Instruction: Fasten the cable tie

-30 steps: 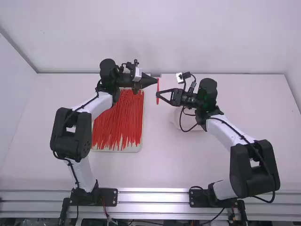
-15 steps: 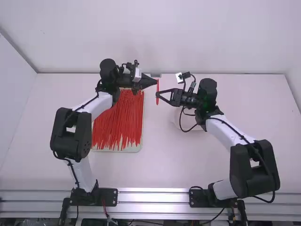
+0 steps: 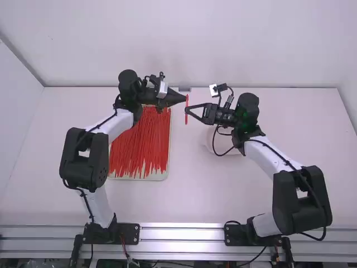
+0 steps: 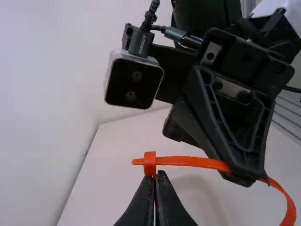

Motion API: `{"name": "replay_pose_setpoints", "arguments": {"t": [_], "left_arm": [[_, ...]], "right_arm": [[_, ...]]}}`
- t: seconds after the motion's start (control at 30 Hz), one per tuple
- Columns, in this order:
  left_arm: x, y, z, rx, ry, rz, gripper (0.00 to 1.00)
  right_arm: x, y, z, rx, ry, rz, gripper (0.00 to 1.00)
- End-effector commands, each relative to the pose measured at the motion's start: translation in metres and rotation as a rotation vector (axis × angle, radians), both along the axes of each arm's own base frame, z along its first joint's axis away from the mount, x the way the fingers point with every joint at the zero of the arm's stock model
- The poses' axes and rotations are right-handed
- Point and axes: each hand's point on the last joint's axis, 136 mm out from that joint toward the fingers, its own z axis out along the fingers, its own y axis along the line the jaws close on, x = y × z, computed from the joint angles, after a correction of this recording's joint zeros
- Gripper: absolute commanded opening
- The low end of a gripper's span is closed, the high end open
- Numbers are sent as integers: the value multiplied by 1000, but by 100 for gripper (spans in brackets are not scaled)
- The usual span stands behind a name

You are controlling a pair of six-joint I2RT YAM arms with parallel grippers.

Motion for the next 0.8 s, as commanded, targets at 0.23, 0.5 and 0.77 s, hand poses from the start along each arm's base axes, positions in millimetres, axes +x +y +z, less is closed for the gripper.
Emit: {"name": "replay_pose_setpoints", "arguments": {"t": [0.23, 0.5, 0.77], "left_arm": [[-24, 1, 4, 11, -47, -124, 2], [-30, -9, 4, 11, -44, -149, 2], [-28, -9, -9, 13, -27, -146, 2]], "right_arm": [[10, -6, 1, 11, 29, -41, 0], [16, -8, 2, 10, 23, -77, 0], [22, -13, 2, 15, 32, -106, 0]]}}
